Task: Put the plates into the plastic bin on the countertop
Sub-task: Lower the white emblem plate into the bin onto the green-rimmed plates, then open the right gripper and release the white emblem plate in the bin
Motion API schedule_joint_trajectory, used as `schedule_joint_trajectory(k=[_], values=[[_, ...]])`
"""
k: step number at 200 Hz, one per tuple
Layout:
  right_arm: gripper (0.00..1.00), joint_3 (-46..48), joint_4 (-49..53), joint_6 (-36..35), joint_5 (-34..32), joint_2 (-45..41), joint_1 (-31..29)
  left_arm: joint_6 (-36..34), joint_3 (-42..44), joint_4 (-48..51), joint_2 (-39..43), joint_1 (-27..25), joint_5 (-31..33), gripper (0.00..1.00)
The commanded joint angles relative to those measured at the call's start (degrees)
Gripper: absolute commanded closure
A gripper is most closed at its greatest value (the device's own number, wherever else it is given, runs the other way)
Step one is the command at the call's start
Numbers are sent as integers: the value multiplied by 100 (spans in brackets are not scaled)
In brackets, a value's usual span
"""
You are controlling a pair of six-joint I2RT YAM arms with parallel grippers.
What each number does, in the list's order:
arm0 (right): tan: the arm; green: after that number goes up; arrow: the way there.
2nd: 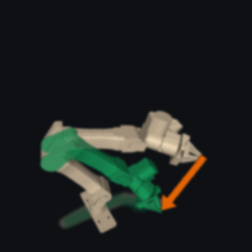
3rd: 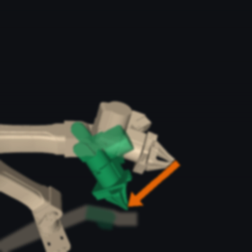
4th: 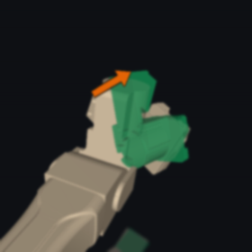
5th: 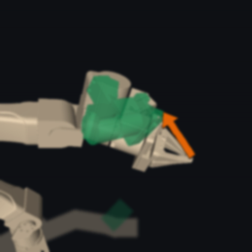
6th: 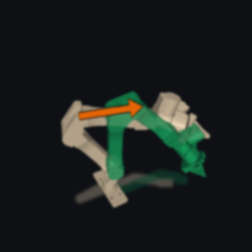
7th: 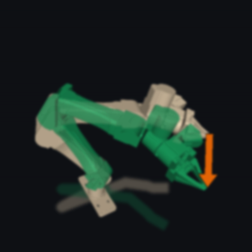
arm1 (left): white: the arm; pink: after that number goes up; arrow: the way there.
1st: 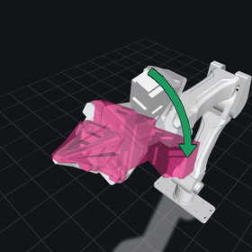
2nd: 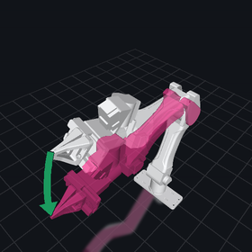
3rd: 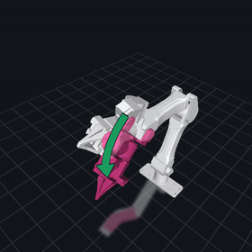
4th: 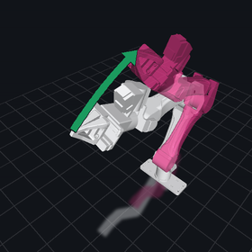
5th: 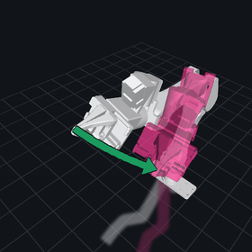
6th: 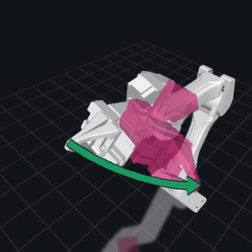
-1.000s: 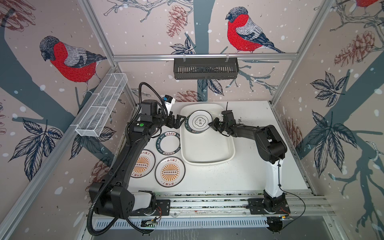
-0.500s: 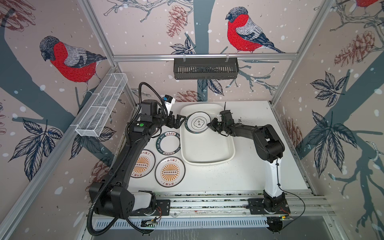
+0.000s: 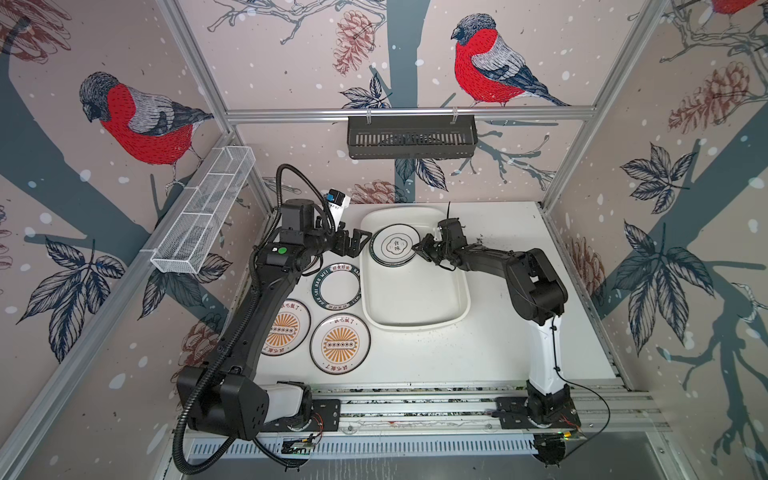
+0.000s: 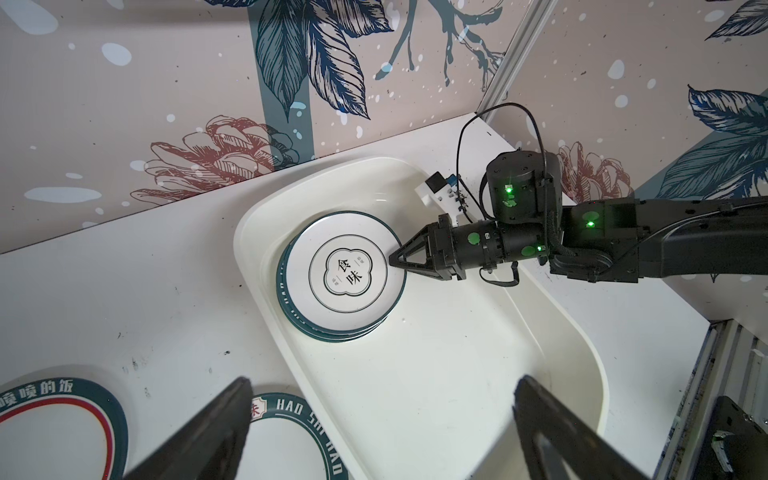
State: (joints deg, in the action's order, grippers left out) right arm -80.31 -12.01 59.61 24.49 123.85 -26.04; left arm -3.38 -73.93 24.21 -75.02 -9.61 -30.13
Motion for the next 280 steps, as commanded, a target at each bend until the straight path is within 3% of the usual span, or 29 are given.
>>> schedule_joint_trajectory(k=[1,130,202,280], values=[[83,-38,98,-109,-12,7,-13,-27,-48,-185,23,20,-153,3],[75,46,524,-404,-117,-236,-6,-22,-90,-167,23,12,-186,3],[76,29,907,-731,-469,-410,54,-5,-62,-186,27,16,-204,3],[82,-278,836,-711,-358,-86,74,-14,-45,-179,19,12,-152,3]])
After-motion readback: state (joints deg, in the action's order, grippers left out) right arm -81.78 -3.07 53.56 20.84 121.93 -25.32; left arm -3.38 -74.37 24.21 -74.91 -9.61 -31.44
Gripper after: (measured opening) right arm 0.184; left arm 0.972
